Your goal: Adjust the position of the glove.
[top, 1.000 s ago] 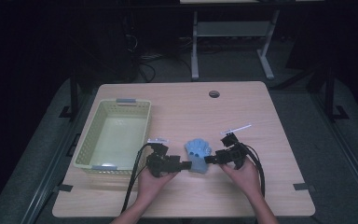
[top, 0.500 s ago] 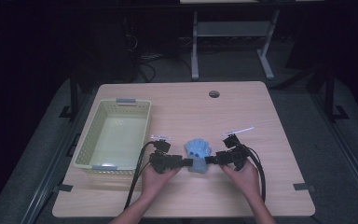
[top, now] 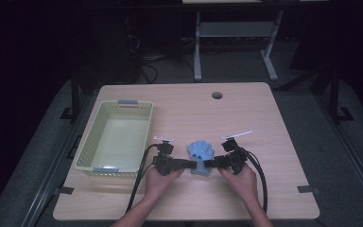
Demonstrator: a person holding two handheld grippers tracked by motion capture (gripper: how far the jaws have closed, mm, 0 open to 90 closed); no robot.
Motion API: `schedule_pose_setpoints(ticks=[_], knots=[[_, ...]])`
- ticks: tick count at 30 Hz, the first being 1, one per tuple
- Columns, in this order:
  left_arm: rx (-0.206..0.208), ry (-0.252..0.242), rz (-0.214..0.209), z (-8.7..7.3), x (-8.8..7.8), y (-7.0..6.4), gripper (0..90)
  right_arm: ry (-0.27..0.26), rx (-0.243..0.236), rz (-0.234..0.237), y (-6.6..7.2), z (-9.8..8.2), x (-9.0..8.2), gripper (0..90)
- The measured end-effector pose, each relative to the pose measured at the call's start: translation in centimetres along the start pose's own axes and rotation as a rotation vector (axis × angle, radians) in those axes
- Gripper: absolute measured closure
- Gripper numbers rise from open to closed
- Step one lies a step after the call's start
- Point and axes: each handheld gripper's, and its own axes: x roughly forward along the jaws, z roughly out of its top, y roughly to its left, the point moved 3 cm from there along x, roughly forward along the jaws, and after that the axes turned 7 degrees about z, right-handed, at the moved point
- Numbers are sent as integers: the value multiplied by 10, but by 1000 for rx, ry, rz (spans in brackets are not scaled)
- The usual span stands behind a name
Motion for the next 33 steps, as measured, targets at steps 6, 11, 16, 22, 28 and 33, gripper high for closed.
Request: schedule_pose_setpoints(ticks=[6,11,16,22,28,33], knots=[[0,7,-3,0,2,-1,430,-4,17,7,1,-1,2,437],[-3,12,-19,0,1,-2,430,-22,47,23,-1,-7,-1,441],[-8,-1,-14,-1,3,-2,498,-31,67,38,-2,-10,0,476],[-1,10,-7,-3,6,-1,573,-21,68,45,2,-11,9,523],[-2,7,-12,-3,8,0,613,-38,85,43,3,-11,11,567],[-11,5,-19,-3,9,2,633,-44,85,52,5,-11,15,622]])
